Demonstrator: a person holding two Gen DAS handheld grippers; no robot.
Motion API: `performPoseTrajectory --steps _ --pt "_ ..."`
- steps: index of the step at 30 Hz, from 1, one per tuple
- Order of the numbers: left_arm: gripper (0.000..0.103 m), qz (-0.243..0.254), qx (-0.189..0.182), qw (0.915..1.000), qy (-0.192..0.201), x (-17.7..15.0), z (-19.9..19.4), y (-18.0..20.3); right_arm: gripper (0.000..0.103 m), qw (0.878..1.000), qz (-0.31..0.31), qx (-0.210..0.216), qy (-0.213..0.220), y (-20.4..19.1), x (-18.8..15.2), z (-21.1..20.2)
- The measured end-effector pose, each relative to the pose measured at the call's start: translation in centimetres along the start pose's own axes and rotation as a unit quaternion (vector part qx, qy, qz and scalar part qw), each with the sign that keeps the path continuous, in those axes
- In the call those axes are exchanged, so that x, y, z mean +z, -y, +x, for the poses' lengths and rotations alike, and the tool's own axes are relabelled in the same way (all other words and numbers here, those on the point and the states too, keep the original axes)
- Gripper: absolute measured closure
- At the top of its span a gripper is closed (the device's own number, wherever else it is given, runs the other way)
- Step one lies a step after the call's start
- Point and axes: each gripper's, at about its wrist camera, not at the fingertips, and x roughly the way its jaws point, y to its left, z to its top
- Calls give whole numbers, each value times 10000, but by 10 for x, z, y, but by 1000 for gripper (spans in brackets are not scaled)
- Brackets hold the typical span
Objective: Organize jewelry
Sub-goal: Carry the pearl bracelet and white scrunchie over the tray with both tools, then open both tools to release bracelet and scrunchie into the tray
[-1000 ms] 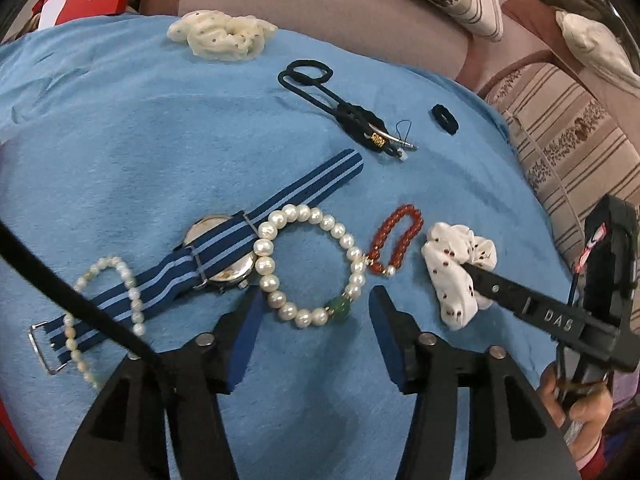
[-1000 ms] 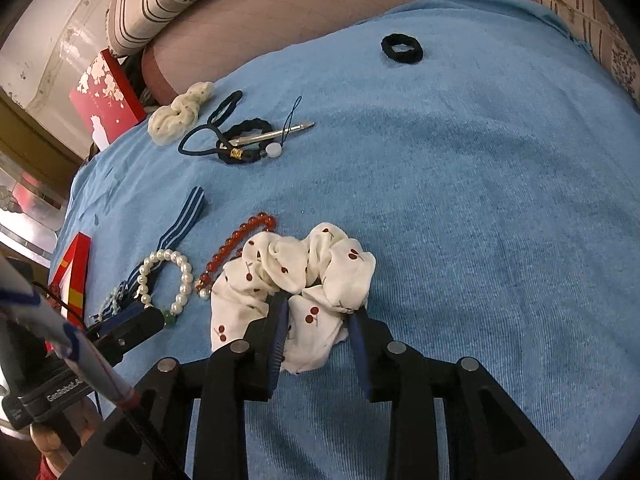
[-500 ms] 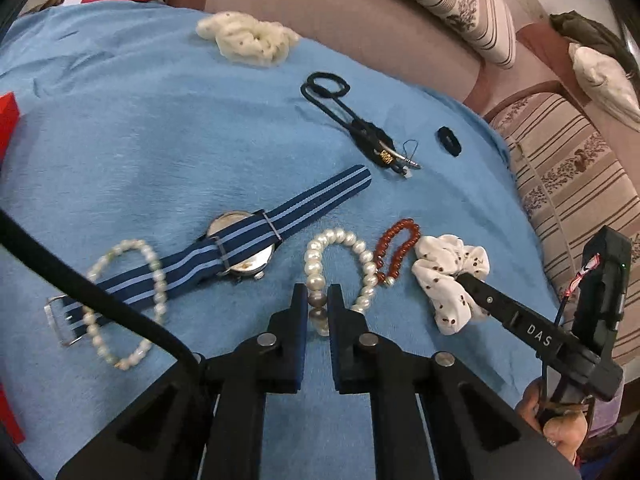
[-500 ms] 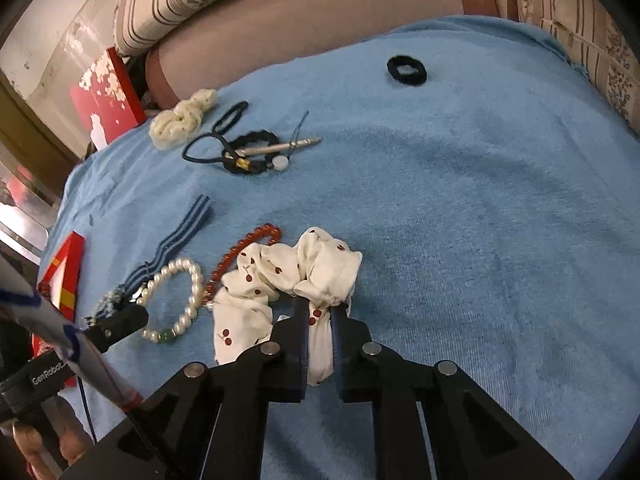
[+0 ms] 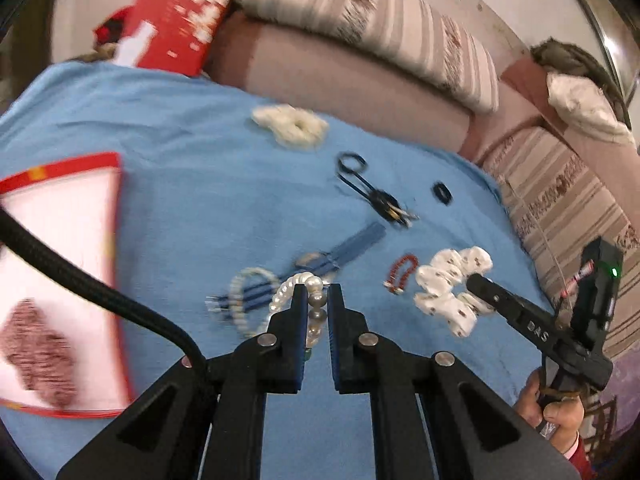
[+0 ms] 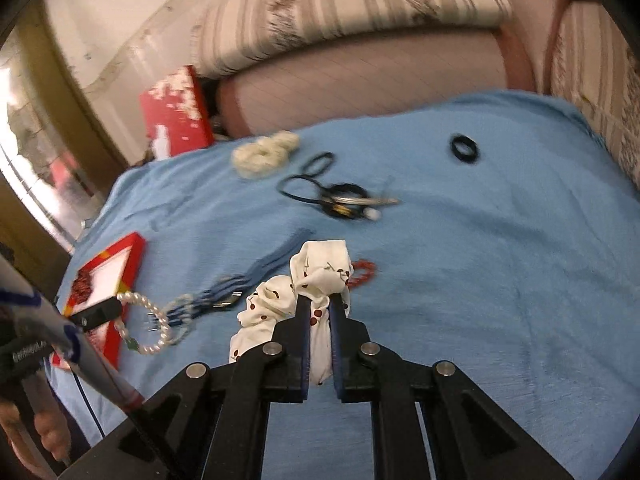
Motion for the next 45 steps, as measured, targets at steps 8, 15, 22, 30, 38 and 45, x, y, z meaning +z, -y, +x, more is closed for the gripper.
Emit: performPoseTrajectory --steps 8,15,22,30,38,45 --pt "94 -497 496 9964 478 6 -52 -80 94 9974 -632 353 -25 -86 -2 -4" --pt "94 -770 876 9906 719 15 -71 -148 94 9912 -1081 718 -251 -169 6 14" --pt "94 -1463 1070 9823 478 9 -66 -229 94 9812 -1579 986 -506 -256 10 52" --pt "94 -2449 1187 9622 70 -7 -51 -305 94 9713 -1945 880 -1047 -321 -3 124" --pt "94 -2672 1474 9523 38 -19 -57 -321 94 9650 -2085 691 -1429 -332 -22 158" --pt "94 -2562 1753 9505 155 -22 -66 -313 94 9634 -2414 50 -1163 -342 -4 187"
